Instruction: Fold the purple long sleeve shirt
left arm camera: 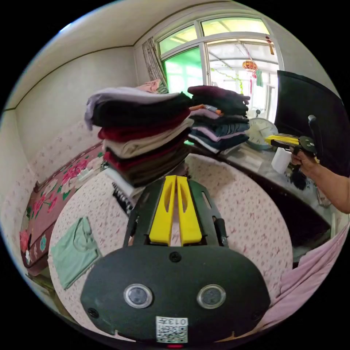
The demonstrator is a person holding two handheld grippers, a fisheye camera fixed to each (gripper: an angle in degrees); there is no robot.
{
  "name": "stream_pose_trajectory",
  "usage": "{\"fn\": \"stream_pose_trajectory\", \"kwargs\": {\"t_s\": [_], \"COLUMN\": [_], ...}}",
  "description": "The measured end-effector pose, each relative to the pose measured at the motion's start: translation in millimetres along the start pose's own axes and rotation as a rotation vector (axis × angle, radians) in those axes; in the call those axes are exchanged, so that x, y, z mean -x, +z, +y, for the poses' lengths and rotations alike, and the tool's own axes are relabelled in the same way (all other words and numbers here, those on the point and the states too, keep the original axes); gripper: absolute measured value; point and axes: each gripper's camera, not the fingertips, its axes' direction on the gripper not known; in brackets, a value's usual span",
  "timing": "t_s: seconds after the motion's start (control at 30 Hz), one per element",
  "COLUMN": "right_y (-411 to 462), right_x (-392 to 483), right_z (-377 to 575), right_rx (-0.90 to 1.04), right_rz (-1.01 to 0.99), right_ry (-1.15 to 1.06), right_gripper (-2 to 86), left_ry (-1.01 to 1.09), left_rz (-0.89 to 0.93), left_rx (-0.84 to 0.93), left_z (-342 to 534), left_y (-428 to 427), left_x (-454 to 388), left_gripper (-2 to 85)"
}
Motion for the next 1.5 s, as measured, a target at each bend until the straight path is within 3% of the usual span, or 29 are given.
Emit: {"fn": "stream_pose_trajectory", "kwargs": {"t_s": [0.2, 0.43, 0.67, 0.8, 1.07, 1.33, 1.5], "right_y": [-25.4, -19.3, -1.5, -4.7, -104.8, -278.6, -348.7], "right_x": [-184.3, -290.7, -361.3, -374.7, -354.9, -280.9, -217.9], "right_z": [-41.9, -81.1, -121.6, -144.5, -214.0, -268.6, -260.4], "right_rx": [-0.082, -0.099, -0.086, -0.059, -0.313, -0.778, -0.960], "right_rz": [0.155, 0.197, 0.028, -0.086, -0.184, -0.347, -0.423], "right_ry": [0.058, 0.087, 0.202, 0.187, 0.047, -0.150, -0.211], "right_gripper": [5.2, 9.4, 13.4, 6.7, 2.7, 2.3, 2.3], "left_ry": [0.060, 0.069, 0.010, -0.043, -0.115, -0.013, 0.071], "left_rz": [0.101, 0.161, 0.187, 0.178, 0.196, 0.234, 0.257], "left_rx": [-0.045, -0.002, 0.042, 0.068, -0.165, -0.525, -0.552], "left_z": [-121.7, -225.8, -264.2, -266.1, -265.8, -221.2, -143.9], "left_y": [59.2, 122.7, 153.4, 160.6, 85.2, -107.0, -200.5], "left_x": [-78.8, -125.4, -123.9, -116.9, -93.1, -52.7, -25.1], "left_gripper": [3.7, 10.7, 15.9, 12.6, 3.4, 1.6, 1.4]}}
